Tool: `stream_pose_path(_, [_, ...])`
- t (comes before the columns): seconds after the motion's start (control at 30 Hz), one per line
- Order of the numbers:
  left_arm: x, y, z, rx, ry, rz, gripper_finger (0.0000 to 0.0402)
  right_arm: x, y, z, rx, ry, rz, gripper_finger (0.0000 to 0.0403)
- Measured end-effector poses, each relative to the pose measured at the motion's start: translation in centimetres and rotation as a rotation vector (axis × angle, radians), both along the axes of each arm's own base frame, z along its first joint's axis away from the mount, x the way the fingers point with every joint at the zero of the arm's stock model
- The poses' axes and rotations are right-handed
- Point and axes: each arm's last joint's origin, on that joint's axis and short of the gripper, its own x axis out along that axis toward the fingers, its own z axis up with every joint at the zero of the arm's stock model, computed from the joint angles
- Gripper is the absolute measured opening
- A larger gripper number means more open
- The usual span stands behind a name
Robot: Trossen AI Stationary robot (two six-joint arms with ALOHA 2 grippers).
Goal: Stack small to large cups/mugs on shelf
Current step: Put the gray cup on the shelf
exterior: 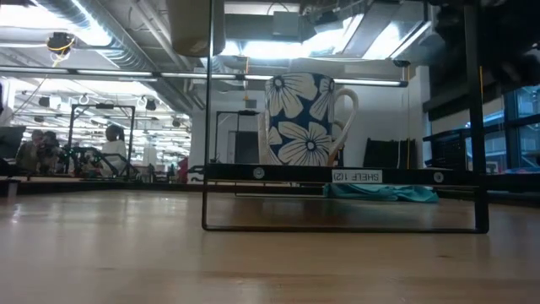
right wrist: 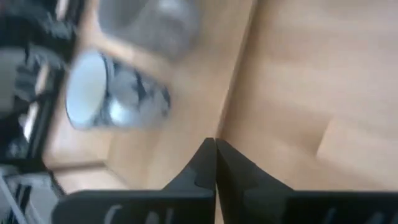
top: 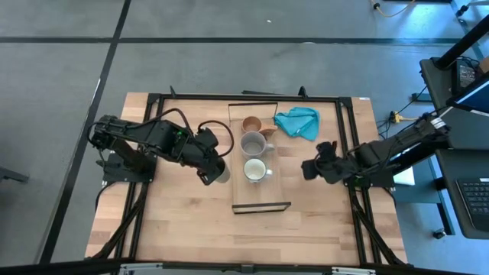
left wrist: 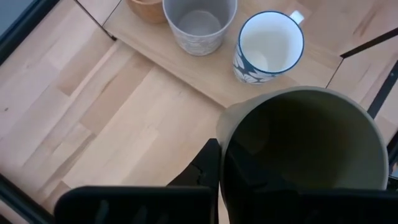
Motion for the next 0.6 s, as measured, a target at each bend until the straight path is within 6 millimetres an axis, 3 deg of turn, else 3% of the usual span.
stream_pose_path(0.23, [0.0, -0.1, -0.2, -0.007, 0.003, 0.017, 0.0, 1.5, 1.3, -1.9, 0.157, 0.149, 0.09, 0.0001])
stream_pose_path(0.6, [0.0, -0.1, -0.2, -0.009, 0.003, 0.02, 0.0, 5.0, 4.6, -5.0, 0.244, 0.161, 0.194, 0.0001])
